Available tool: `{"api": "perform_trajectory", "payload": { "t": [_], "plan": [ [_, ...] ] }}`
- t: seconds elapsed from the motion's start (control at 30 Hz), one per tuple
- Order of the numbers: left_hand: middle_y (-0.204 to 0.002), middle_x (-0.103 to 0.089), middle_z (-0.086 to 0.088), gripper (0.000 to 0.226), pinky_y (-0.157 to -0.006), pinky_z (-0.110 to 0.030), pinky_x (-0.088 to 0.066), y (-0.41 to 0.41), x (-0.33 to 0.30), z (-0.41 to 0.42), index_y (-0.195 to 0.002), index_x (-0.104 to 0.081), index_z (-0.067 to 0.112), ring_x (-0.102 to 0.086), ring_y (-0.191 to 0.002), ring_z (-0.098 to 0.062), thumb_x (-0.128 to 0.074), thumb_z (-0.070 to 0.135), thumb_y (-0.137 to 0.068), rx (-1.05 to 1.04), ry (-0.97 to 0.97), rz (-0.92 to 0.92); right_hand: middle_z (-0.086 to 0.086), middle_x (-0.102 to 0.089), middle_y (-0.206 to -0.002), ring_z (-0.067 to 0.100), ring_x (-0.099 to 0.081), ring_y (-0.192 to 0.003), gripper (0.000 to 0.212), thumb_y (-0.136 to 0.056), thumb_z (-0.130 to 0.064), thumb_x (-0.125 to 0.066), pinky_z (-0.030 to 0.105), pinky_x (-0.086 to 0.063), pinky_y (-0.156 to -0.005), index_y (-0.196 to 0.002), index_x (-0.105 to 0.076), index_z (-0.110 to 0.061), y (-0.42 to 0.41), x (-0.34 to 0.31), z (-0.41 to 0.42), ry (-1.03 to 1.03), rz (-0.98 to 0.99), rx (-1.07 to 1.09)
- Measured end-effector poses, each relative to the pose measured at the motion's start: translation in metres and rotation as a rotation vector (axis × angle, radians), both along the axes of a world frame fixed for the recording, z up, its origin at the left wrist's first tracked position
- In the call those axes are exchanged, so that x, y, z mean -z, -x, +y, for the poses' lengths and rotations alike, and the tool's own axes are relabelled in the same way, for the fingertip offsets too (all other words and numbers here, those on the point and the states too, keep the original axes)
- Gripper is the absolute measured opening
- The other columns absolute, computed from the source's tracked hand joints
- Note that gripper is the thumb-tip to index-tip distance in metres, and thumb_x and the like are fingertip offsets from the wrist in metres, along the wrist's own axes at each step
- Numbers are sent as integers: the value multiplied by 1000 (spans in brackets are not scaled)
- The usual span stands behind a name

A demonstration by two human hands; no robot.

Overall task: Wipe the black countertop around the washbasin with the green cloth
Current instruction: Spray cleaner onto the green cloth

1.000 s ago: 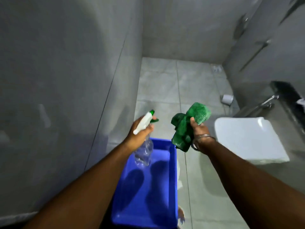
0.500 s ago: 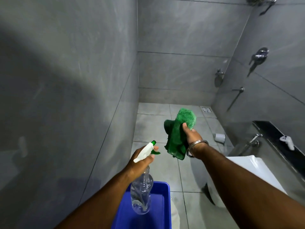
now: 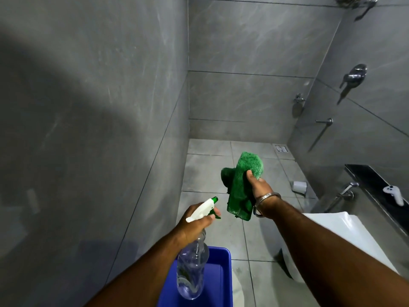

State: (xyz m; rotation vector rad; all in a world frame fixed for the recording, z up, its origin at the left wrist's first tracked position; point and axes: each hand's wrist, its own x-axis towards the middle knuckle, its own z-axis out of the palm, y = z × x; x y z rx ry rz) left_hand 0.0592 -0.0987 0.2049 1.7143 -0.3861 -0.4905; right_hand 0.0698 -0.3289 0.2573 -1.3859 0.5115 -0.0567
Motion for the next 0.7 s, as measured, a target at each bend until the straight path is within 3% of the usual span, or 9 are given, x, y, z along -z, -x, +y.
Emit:
{"api": "perform_trajectory", "payload": {
  "t": [0.07, 0.17, 0.23, 0.33, 0.4, 0.47, 0.53, 0.57, 0.7],
  "plan": [
    [-96, -77, 1, 14, -92, -26, -55, 1, 3, -2, -92, -73, 27, -69, -101, -16, -61, 19, -95, -84, -4, 5, 25, -67, -112, 38, -65, -103, 45, -95, -43, -49, 46, -52, -94, -113, -59, -3, -1, 4, 0, -8, 7, 3],
    [-74, -69, -7, 8, -79, -42, -62, -4, 10, -9, -88, -70, 13, -69, -77, -23, -63, 14, -93, -225, -37, -5, 26, -66, -113, 39, -65, -104, 46, -95, -41, -49, 44, -53, -91, -115, -59, -1, -3, 9, 1, -21, 0, 26],
    [-84, -71, -10, 14, -84, -46, -61, -6, 17, -8, -103, -68, 9, -71, -83, -26, -64, 17, -92, -209, -46, 45, 26, -66, -113, 40, -65, -104, 46, -95, -42, -49, 47, -52, -93, -116, -59, -2, -3, 12, 1, -38, -5, 26],
    [-115, -72, 4, 25, -92, -30, -58, -2, 43, 6, -120, -65, 30, -68, -108, -16, -62, 26, -96, -61, -67, 21, 28, -66, -112, 43, -64, -104, 47, -94, -42, -51, 53, -51, -95, -117, -58, -1, 2, 18, 2, -100, 7, 35],
    [-123, -67, 3, 35, -93, -27, -56, 6, 66, 17, -131, -58, 30, -65, -111, -17, -63, 33, -96, -85, -111, 69, 28, -67, -110, 44, -65, -103, 47, -94, -42, -51, 53, -52, -92, -117, -58, -2, 8, 27, 4, -135, 25, 23],
    [-119, -65, 0, 33, -86, -17, -54, 17, 86, 21, -126, -56, 27, -64, -108, -15, -65, 31, -95, -159, -88, 111, 24, -70, -105, 40, -68, -98, 46, -93, -43, -53, 48, -57, -82, -114, -61, -3, 18, 37, 6, -158, 49, 19],
    [-118, -60, 9, 32, -74, -2, -47, 24, 103, 19, -123, -53, 32, -60, -102, -1, -65, 24, -95, -232, -82, 109, 20, -74, -99, 34, -71, -92, 43, -92, -42, -53, 39, -59, -71, -110, -63, -4, 29, 52, 8, -179, 74, 9],
    [-122, -57, 9, 36, -72, -1, -46, 24, 109, 17, -127, -52, 30, -59, -102, -1, -65, 21, -95, -264, -88, 117, 20, -74, -99, 33, -72, -92, 44, -93, -42, -53, 37, -59, -70, -110, -64, -4, 35, 59, 9, -183, 86, 5],
    [-136, -52, -7, 47, -91, -23, -50, 22, 137, 17, -140, -46, 13, -56, -119, -22, -62, 11, -96, -322, -74, 131, 23, -72, -103, 37, -70, -96, 45, -92, -44, -52, 41, -59, -75, -107, -66, -4, 59, 84, 10, -191, 152, -49]
  ]
}}
